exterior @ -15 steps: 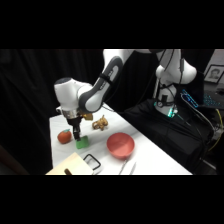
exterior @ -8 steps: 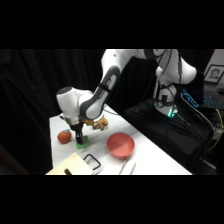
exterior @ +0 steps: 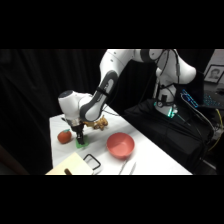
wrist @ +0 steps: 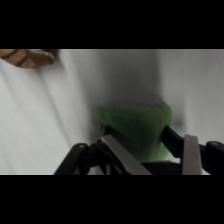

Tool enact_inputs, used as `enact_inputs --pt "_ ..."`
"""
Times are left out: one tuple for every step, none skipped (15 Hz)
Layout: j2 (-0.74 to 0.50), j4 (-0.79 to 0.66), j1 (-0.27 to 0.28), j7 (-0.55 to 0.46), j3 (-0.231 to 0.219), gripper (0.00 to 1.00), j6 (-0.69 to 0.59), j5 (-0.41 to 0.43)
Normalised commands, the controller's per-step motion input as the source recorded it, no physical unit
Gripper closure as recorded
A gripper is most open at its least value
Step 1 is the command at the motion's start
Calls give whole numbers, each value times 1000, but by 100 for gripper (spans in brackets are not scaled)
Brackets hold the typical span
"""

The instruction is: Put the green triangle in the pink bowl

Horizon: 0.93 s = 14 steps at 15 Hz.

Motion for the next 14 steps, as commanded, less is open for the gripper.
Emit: enact_inputs --pt "74 123 -69 -198 62 53 94 116" --pt "63 105 -56 -187 52 59 95 105" --pt "60 98 -54 -187 51 67 95 102" --pt "59 94 -51 -180 48 74 92 99" --pt "62 96 -54 -176 48 80 86 100" --pt "65 99 -58 -176 49 88 78 102" --pt "66 99 -57 -170 45 94 74 100" --pt "57 97 -61 -171 42 98 65 99" --pt "44 93 -63 -171 38 98 55 97" --pt "30 85 -65 -175 37 96 51 96" --pt "-1 69 -68 -174 32 94 30 95" --pt "-40 42 -63 -170 22 95 7 87" --pt "-88 9 -64 -175 21 96 -15 87" --pt "-164 -54 -66 -186 23 95 -21 87"
